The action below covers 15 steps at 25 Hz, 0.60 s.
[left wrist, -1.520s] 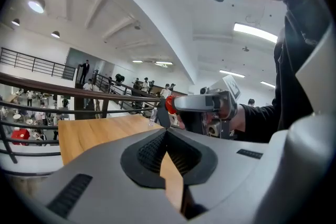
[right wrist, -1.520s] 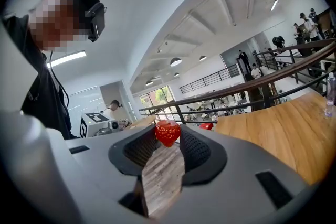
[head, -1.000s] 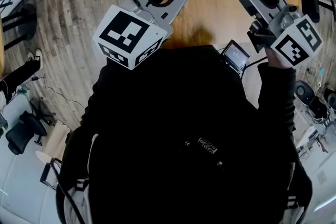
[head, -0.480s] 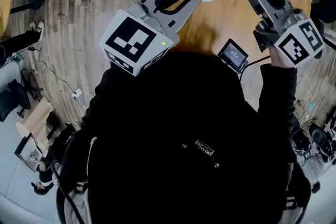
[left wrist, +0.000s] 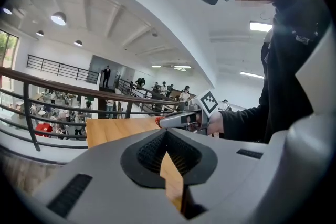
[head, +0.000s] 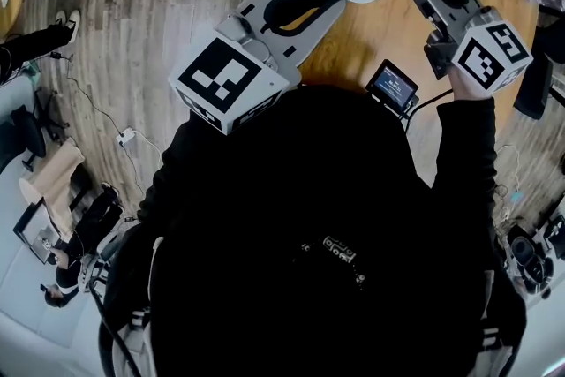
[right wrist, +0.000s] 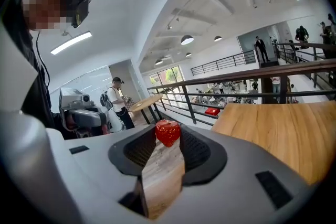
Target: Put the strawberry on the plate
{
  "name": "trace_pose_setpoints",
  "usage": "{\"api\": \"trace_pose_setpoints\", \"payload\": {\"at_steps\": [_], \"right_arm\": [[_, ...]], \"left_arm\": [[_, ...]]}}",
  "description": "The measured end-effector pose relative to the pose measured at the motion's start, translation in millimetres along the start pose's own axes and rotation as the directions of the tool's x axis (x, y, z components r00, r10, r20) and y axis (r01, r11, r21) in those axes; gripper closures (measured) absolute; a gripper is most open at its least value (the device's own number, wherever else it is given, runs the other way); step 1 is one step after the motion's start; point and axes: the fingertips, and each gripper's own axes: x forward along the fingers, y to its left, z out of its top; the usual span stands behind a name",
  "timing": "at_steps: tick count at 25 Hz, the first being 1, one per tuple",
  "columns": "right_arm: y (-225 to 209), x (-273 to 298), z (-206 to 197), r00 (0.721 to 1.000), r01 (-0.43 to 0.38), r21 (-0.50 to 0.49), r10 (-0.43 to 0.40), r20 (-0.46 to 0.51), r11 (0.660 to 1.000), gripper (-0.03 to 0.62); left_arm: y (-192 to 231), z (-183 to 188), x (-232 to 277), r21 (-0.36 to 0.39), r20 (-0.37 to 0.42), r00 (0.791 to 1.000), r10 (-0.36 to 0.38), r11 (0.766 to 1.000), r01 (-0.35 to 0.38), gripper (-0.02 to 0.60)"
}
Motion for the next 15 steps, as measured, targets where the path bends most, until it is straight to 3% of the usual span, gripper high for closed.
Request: {"api": "trace_pose_setpoints", "payload": {"at_steps": [4,15], "right_arm": [[-15,18,-27,0.999,-0.009,0.031,0.01,-0.044,0.999,0.441],[-52,45,-74,0.982,0.004,0.066,0.008,-0.186,0.998,0.441]], "left_arm": [[14,-16,-3,-0.024,-0.01,0.999,0.053,0.998,-0.053,0.577],[-3,-23,-12,-0.044,-0.026,0.994,0.103,0.994,-0.104,0.577]]}}
